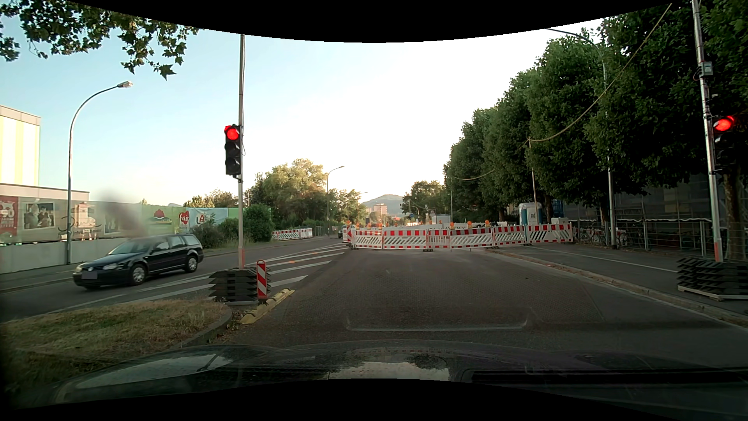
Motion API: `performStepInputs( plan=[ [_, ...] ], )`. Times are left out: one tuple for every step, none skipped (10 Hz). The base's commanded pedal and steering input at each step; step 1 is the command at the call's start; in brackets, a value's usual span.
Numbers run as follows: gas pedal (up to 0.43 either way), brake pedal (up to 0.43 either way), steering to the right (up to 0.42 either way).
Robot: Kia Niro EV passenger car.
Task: Follow the waypoints while adhering to traffic rules and regulations
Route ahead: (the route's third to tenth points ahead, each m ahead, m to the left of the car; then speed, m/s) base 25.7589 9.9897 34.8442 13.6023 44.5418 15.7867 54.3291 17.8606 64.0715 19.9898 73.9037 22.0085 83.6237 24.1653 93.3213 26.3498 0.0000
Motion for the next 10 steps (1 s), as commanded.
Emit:
performStepInputs(
  plan=[
    [0.0, 0.28, -0.003],
    [0.0, 0.28, -0.003],
    [0.0, 0.28, -0.003],
    [0.0, 0.274, -0.003],
    [0.0, 0.274, -0.003],
    [0.0, 0.287, -0.003],
    [0.0, 0.311, -0.003],
    [0.0, 0.323, -0.003],
    [0.0, 0.329, -0.003],
    [0.0, 0.341, -0.003]
  ],
)
